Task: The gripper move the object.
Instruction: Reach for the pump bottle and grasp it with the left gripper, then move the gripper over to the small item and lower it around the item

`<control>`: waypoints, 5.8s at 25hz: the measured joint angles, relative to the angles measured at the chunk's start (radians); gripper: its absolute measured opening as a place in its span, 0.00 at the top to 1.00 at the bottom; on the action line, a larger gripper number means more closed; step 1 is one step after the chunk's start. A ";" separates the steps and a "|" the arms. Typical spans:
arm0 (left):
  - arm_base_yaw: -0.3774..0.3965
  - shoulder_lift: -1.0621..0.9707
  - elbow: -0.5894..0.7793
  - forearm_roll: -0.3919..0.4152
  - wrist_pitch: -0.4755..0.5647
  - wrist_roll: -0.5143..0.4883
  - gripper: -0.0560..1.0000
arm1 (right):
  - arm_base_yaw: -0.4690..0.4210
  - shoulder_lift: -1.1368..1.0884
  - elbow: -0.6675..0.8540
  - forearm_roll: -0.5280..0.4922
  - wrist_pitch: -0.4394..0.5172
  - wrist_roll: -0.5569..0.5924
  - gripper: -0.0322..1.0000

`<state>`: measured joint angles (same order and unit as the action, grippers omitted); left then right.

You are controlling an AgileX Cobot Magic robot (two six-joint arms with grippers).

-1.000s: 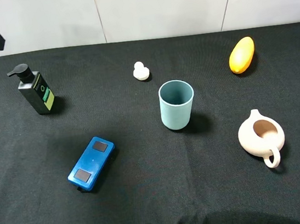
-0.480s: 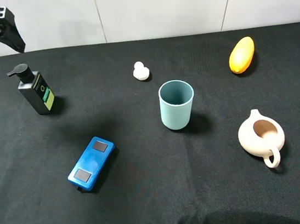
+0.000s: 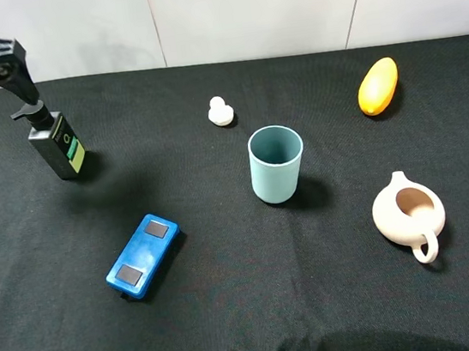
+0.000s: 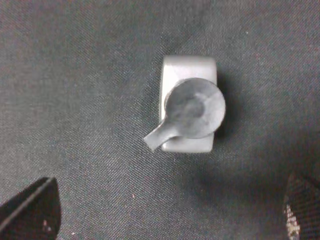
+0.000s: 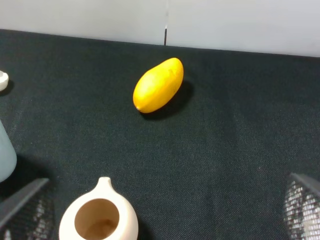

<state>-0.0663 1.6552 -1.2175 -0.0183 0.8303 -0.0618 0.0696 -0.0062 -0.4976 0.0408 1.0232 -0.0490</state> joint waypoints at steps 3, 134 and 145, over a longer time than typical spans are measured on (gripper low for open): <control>0.000 0.044 0.000 -0.015 -0.013 0.022 0.05 | 0.000 0.000 0.000 0.000 0.000 0.000 0.30; -0.545 0.393 -0.645 -0.117 0.096 0.062 0.49 | 0.000 0.000 0.000 0.000 0.000 0.000 0.30; -0.600 0.501 -0.686 -0.102 0.005 0.032 0.49 | 0.000 0.000 0.000 0.000 0.000 0.000 0.30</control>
<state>-0.6660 2.1562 -1.9038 -0.1208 0.8355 -0.0294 0.0696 -0.0062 -0.4976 0.0408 1.0232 -0.0490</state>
